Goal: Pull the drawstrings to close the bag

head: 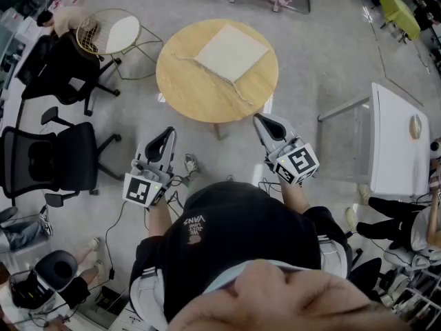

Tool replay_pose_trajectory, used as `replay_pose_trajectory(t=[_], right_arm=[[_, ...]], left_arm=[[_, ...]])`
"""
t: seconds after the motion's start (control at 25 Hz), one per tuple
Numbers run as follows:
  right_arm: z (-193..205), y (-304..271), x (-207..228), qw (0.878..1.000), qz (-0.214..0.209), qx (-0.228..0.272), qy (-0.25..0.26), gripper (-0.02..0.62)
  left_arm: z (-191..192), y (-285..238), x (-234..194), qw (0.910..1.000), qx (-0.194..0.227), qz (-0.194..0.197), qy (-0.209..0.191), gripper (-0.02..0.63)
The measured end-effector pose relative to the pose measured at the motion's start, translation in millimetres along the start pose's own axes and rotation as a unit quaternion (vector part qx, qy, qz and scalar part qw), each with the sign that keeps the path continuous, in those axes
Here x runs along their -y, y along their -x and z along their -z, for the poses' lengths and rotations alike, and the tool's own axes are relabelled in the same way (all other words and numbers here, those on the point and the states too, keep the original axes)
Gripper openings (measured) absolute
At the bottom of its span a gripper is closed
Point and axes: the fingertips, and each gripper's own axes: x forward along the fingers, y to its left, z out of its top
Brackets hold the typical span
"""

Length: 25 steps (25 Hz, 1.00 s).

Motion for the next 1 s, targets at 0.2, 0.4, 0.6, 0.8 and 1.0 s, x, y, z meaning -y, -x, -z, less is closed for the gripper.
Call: replay_pose_trajectory(t=[0.2,0.4,0.6,0.8,1.0], right_arm=[[3,-7,3,1.0,-0.004,-0.005,0.004,-0.003],[5,-18,5,1.0,0.003,-0.009,-0.001,-0.003],[0,-31,8,1.0,0.008,0.006,-0.022,-0.003],[0,-49,12,0.999,0.044,0.007,-0.028,-0.002],[-4,-78,9,0.997,0.076,0.009,-0.032,-0.002]], left_arm=[[5,-6,-4,1.0,0.001,0.004,0.003,0.011],[7,-12,-14,0.9997,-0.006,0.014,0.019,0.011],[9,-22,-32,0.9989,-0.021,0.025,0.032,0.011],[10,-30,-62,0.9981,0.0,0.057,0.022,0.011],[13,-35,-97,0.9956,0.008,0.091,0.02,0.011]])
